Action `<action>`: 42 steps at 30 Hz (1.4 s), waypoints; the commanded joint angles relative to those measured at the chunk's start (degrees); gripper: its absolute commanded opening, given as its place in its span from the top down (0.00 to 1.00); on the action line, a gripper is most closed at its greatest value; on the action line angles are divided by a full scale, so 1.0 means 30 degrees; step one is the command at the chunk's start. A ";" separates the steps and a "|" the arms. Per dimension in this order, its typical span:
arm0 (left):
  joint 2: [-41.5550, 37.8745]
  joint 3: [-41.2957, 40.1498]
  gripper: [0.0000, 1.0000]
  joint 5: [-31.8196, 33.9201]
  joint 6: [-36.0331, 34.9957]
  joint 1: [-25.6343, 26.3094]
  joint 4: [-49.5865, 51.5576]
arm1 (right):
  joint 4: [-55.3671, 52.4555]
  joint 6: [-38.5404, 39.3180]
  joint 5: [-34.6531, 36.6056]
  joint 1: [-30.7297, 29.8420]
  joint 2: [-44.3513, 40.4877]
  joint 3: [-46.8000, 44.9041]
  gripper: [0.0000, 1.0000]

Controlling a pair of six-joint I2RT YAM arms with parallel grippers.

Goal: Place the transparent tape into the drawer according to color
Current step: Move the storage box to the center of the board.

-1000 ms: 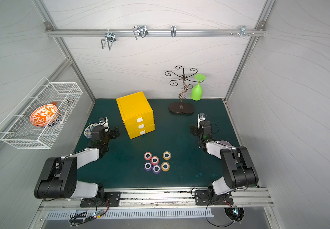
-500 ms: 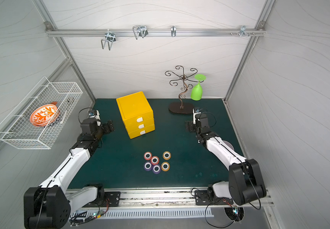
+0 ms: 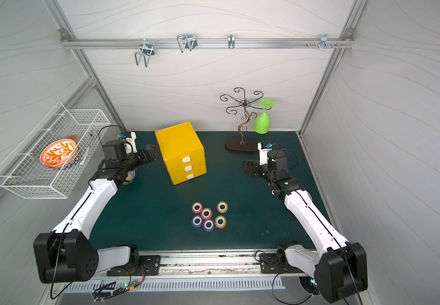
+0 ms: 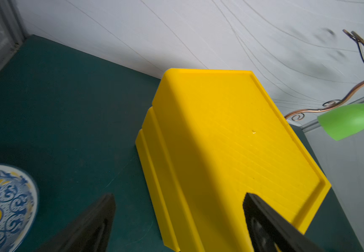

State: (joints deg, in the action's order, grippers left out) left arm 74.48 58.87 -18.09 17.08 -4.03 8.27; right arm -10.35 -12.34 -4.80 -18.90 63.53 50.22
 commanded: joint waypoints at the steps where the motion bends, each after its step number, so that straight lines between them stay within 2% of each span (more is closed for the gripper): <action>1: 0.0946 0.1473 0.04 -0.2351 0.0695 -0.0282 -0.0969 | -0.1070 -0.0487 -0.1234 -0.0059 -0.0521 0.0769 0.01; 9: 0.2705 0.3092 0.03 -0.3536 0.0102 -0.0450 -0.0217 | -0.1443 -0.0442 -0.1642 -0.0077 -0.0541 0.1184 0.01; 20: 0.5127 0.4272 0.10 -0.4493 -0.0349 -0.0339 0.0012 | -0.1604 -0.0106 -0.1631 -0.0059 -0.0415 0.1103 0.01; 28: 0.5039 0.3973 0.13 -0.3912 -0.1299 0.1138 0.0816 | -0.1545 -0.0311 -0.2073 -0.0060 -0.0217 0.0927 0.01; 37: 0.4873 0.3579 0.18 -0.3662 -0.0694 0.2301 0.0349 | -0.1298 -0.0545 -0.2531 -0.0202 0.0100 0.0783 0.01; 42: 0.5604 0.4296 0.20 -0.3812 -0.0854 0.2844 0.0381 | -0.1044 -0.0653 -0.2594 -0.0469 0.0404 0.0667 0.01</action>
State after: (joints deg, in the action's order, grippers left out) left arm 89.78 69.01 -27.40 15.53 2.37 9.21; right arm -14.20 -13.72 -11.64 -19.59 64.14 52.53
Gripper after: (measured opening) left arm 0.807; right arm 0.990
